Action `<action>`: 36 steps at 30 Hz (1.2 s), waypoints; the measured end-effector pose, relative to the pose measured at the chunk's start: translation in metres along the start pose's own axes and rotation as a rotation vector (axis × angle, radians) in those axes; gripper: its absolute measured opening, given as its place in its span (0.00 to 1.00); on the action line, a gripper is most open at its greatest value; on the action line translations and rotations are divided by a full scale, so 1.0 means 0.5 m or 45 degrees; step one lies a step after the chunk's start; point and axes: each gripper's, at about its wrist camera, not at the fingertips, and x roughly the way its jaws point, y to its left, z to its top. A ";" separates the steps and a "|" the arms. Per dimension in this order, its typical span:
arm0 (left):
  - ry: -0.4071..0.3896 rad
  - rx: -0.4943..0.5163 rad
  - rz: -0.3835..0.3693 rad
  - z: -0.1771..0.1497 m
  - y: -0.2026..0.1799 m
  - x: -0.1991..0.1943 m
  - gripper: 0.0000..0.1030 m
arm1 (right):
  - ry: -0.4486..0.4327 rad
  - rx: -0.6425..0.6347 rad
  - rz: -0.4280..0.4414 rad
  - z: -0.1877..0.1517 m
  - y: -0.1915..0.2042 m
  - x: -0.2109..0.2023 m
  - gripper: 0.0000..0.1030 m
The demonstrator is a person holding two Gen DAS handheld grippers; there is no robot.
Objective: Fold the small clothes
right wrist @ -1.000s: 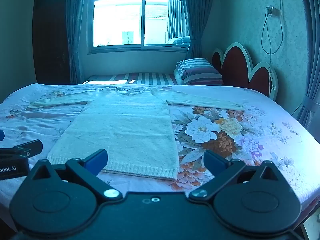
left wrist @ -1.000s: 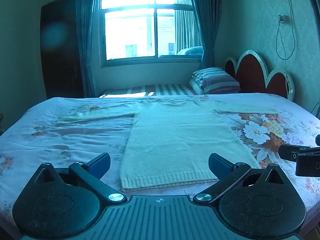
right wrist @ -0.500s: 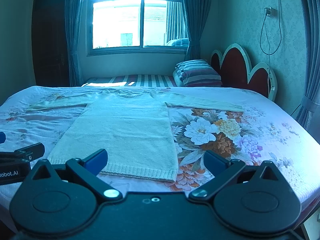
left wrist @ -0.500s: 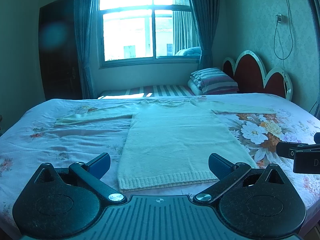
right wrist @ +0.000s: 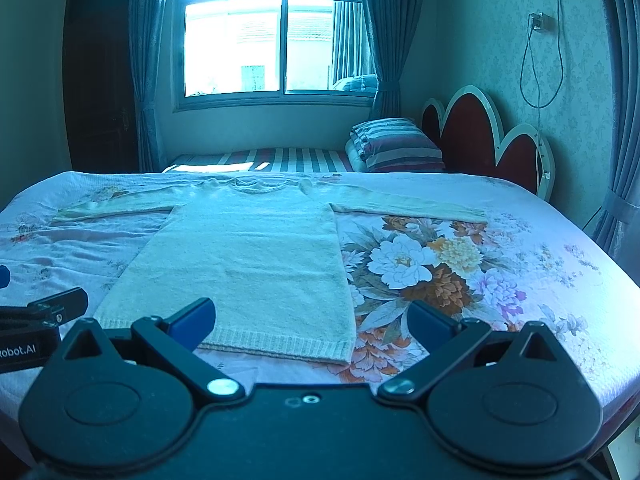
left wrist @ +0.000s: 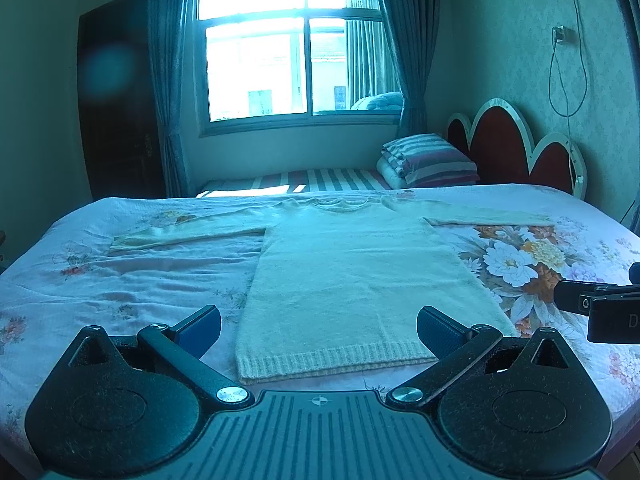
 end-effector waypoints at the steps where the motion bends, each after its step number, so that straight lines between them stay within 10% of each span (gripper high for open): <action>1: 0.001 -0.002 -0.002 0.001 0.000 0.001 1.00 | 0.001 0.001 0.002 0.000 0.000 0.000 1.00; 36: -0.003 -0.008 -0.014 -0.004 0.002 0.009 1.00 | 0.006 0.008 -0.010 -0.001 -0.006 0.011 1.00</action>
